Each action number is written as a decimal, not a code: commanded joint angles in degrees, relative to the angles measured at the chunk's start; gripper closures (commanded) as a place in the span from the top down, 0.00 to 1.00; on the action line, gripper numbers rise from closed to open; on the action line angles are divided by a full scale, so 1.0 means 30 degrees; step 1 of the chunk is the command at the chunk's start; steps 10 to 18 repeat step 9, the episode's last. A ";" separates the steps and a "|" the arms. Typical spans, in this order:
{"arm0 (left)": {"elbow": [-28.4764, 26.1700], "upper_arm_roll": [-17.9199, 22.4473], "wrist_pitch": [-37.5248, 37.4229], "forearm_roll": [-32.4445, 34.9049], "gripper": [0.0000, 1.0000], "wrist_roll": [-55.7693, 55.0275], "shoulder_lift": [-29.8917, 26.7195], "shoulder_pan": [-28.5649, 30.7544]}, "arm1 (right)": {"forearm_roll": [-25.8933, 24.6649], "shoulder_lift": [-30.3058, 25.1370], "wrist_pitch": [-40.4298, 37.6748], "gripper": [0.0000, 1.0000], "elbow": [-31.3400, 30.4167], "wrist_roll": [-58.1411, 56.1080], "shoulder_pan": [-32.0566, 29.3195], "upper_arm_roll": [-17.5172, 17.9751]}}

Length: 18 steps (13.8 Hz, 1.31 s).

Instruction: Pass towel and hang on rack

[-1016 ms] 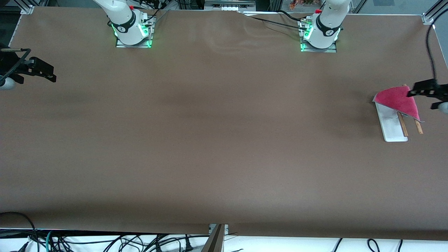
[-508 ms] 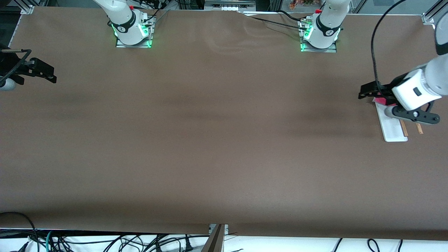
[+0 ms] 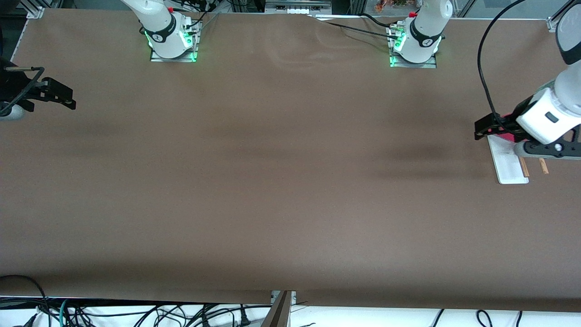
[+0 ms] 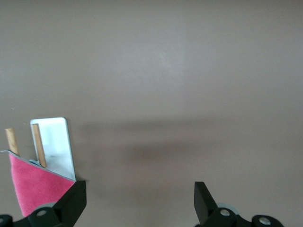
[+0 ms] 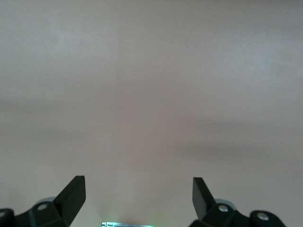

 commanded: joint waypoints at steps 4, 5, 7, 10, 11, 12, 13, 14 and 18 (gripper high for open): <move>-0.5189 0.2621 0.2891 -0.0946 1.00 -0.0028 -0.3566 -0.2686 | 0.0205 0.0138 -0.0090 1.00 0.0404 0.0135 -0.0037 0.0075; -0.5223 0.2621 0.2893 -0.0975 1.00 -0.0029 -0.3569 -0.2686 | 0.0205 0.0138 -0.0090 1.00 0.0404 0.0135 -0.0037 0.0075; -0.5165 0.2621 0.2864 -0.0975 1.00 -0.0058 -0.3569 -0.2715 | 0.0205 0.0138 -0.0061 1.00 0.0404 0.0135 -0.0037 0.0075; -0.5136 0.2621 0.2835 -0.0975 1.00 -0.0116 -0.3540 -0.2803 | 0.0205 0.0138 -0.0061 1.00 0.0404 0.0135 -0.0037 0.0075; -0.5136 0.2621 0.2835 -0.0975 1.00 -0.0116 -0.3540 -0.2803 | 0.0205 0.0138 -0.0061 1.00 0.0404 0.0135 -0.0037 0.0075; -0.5136 0.2621 0.2835 -0.0975 1.00 -0.0116 -0.3540 -0.2803 | 0.0205 0.0138 -0.0061 1.00 0.0404 0.0135 -0.0037 0.0075; -0.5136 0.2621 0.2835 -0.0975 1.00 -0.0116 -0.3540 -0.2803 | 0.0205 0.0138 -0.0061 1.00 0.0404 0.0135 -0.0037 0.0075; -0.5136 0.2621 0.2835 -0.0975 1.00 -0.0116 -0.3540 -0.2803 | 0.0205 0.0138 -0.0061 1.00 0.0404 0.0135 -0.0037 0.0075; -0.5136 0.2621 0.2835 -0.0975 1.00 -0.0116 -0.3540 -0.2803 | 0.0205 0.0138 -0.0061 1.00 0.0404 0.0135 -0.0037 0.0075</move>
